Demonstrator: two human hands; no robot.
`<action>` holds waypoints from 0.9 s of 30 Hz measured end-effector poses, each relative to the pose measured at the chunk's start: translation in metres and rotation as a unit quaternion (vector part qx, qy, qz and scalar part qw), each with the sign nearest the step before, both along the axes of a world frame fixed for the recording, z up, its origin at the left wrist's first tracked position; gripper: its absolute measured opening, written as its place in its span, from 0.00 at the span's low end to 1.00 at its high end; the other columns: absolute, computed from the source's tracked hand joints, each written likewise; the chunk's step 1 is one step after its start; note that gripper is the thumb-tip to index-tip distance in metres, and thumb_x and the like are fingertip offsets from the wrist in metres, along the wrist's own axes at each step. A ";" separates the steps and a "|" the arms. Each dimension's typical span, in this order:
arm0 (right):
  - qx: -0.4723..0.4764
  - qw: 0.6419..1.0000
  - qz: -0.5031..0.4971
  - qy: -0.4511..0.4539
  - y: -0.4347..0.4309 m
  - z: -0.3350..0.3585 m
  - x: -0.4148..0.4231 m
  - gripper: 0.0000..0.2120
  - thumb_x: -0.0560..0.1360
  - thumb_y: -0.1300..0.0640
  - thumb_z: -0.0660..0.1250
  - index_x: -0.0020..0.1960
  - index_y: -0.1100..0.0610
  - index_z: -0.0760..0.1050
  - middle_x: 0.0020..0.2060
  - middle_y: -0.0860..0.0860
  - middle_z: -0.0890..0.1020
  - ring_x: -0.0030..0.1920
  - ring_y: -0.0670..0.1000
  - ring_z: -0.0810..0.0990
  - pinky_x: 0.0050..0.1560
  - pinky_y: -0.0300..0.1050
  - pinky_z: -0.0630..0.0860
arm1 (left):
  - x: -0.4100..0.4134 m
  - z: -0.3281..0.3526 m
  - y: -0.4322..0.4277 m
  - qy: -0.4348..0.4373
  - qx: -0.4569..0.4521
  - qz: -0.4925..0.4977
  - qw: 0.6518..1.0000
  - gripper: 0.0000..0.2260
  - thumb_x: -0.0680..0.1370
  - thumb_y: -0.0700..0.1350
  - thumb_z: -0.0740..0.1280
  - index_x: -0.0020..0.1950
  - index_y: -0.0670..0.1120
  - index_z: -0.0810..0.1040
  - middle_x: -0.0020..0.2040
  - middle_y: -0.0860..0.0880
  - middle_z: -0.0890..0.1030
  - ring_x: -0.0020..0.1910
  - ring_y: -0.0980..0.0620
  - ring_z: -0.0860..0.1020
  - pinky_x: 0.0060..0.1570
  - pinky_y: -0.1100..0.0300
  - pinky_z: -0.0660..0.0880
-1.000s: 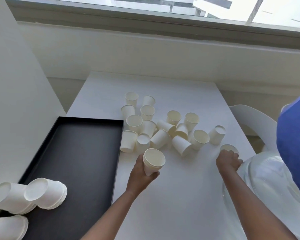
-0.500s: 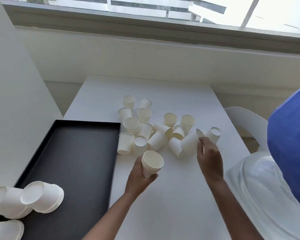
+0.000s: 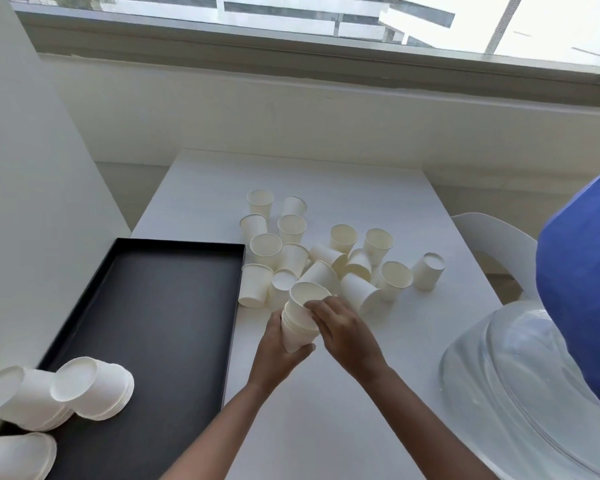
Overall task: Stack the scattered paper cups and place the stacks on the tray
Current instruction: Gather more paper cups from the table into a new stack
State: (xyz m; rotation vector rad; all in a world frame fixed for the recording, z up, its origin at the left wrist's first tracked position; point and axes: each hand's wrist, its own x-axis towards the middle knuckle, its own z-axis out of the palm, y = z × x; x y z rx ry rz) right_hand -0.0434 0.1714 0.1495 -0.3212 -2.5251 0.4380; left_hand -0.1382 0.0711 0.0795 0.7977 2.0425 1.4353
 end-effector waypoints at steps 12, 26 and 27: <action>-0.077 0.994 0.055 -0.063 -0.005 -0.033 0.010 0.13 0.77 0.61 0.61 0.60 0.61 0.74 0.58 0.58 0.77 0.61 0.56 0.74 0.59 0.46 0.73 | 0.000 0.004 0.002 -0.026 0.018 0.014 0.999 0.23 0.64 0.50 0.75 0.52 0.59 0.67 0.48 0.56 0.79 0.45 0.62 0.78 0.38 0.72 0.73; -0.491 0.758 -0.424 0.064 0.066 -0.060 -0.023 0.22 0.77 0.58 0.61 0.67 0.67 0.63 0.63 0.64 0.70 0.63 0.62 0.70 0.61 0.53 0.69 | -0.006 0.000 0.006 -0.030 0.017 0.049 0.998 0.28 0.66 0.40 0.76 0.61 0.46 0.66 0.53 0.49 0.77 0.52 0.48 0.75 0.47 0.58 0.71; -0.512 0.739 -0.434 0.061 0.070 -0.061 -0.025 0.21 0.77 0.57 0.61 0.66 0.67 0.65 0.62 0.64 0.72 0.61 0.63 0.71 0.59 0.52 0.70 | -0.005 0.000 0.005 -0.029 0.016 0.048 0.998 0.28 0.66 0.40 0.75 0.61 0.45 0.66 0.54 0.49 0.77 0.52 0.48 0.75 0.48 0.58 0.72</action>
